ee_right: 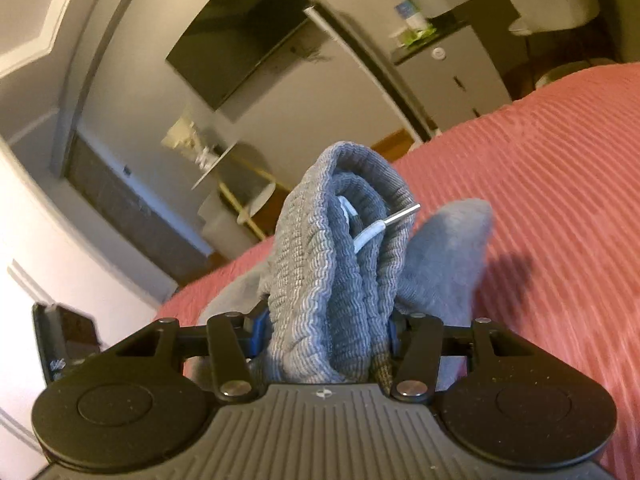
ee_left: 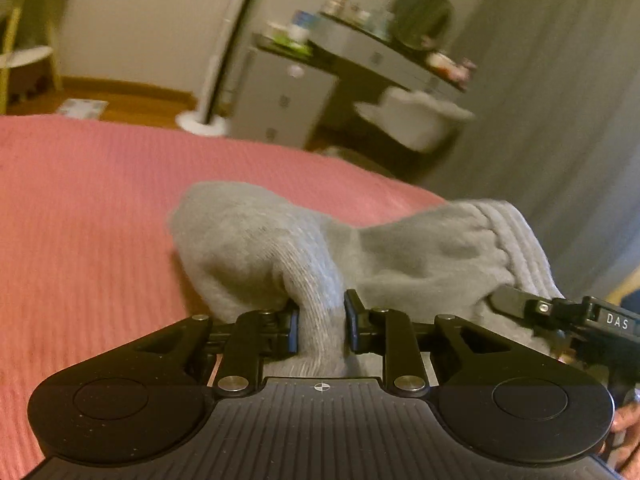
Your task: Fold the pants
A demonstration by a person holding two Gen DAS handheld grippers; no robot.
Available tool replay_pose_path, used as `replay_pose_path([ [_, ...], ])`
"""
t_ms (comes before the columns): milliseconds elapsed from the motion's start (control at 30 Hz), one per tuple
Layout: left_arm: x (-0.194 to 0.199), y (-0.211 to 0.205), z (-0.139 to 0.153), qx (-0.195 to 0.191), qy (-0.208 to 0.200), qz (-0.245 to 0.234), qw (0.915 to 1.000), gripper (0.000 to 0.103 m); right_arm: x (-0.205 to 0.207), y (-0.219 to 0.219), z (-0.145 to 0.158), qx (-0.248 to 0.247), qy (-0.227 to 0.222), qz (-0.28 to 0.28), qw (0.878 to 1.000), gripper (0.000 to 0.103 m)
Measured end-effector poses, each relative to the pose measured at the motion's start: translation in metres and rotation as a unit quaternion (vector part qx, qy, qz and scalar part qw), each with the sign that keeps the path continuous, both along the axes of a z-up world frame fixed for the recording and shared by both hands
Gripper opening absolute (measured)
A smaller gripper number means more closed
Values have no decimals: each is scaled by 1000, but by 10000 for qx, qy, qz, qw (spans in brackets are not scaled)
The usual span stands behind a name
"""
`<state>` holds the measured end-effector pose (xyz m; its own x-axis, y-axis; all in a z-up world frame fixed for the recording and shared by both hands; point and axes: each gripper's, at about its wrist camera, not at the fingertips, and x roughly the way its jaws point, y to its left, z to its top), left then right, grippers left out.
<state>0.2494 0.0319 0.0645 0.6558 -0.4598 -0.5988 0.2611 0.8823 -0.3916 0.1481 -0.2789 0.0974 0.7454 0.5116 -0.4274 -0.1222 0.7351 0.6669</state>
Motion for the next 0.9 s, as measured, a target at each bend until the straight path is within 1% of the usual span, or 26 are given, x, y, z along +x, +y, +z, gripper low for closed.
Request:
replay_pose_path([
  [33,5,5,-6,69,22,78,9999,26,11,-4,-6,62,44,-110,9999,52],
  [67,10,10,-14,139,137,182,9996,34,20,-9,-14,88,103,-178,9998,57],
  [100,14,17,-23,251,282,347,9987,38,30,-16,-25,155,279,-295,9991,62],
  [133,14,29,-31,390,431,583,9966,50,37,-21,-34,142,540,-501,9972,69],
  [167,12,44,-38,500,572,789,9940,70,40,-28,-41,11,801,-826,9934,70],
  [200,10,54,-42,469,669,908,9925,77,37,-36,-45,-177,893,-1094,9898,71],
  [233,3,66,-44,275,686,1035,9919,80,34,-38,-44,-377,894,-1192,9881,76],
  [267,-4,73,-43,97,651,1136,9913,79,29,-38,-41,-645,865,-1285,9858,78],
  [300,-10,74,-40,35,625,1192,9909,79,24,-35,-37,-824,761,-1313,9850,80],
  [333,-18,72,-37,-21,525,1139,9921,80,19,-30,-33,-953,611,-1276,9853,83],
  [367,-23,66,-35,-85,413,992,9942,84,15,-22,-29,-1031,499,-1232,9858,84],
  [433,-28,48,-35,-121,339,560,9978,88,12,-3,-23,-1183,249,-1040,9872,86],
  [467,-30,37,-38,-11,328,374,9988,89,11,7,-23,-1297,175,-962,9867,86],
  [500,-31,29,-43,182,347,288,9988,90,10,16,-24,-1505,152,-930,9841,86],
  [533,-32,21,-52,594,417,307,9969,89,11,27,-28,-1841,225,-926,9783,86],
  [567,-33,16,-64,1121,548,390,9914,92,10,32,-36,-2253,359,-980,9687,86],
  [600,-29,15,-77,1423,731,421,9862,96,14,40,-48,-2848,565,-1046,9512,86],
  [633,-28,20,-88,1359,934,478,9852,97,17,44,-60,-3236,637,-919,9396,86],
  [667,-30,30,-92,1060,1123,566,9864,97,16,43,-69,-3252,604,-782,9405,86],
  [700,-34,41,-91,686,1247,735,9871,96,13,39,-71,-3098,607,-799,9455,86],
  [733,-39,49,-87,504,1247,844,9873,94,12,37,-65,-2925,651,-877,9500,86],
  [767,-45,56,-82,438,1183,939,9876,94,9,34,-57,-2729,688,-985,9545,86],
  [833,-60,64,-70,458,878,1115,9888,94,-6,30,-41,-2504,482,-1213,9593,86],
  [867,-62,66,-68,518,775,1150,9890,96,-14,29,-38,-2445,325,-1281,9606,86],
  [900,-62,67,-70,653,754,1163,9882,96,-22,29,-37,-2416,201,-1293,9615,86],
])
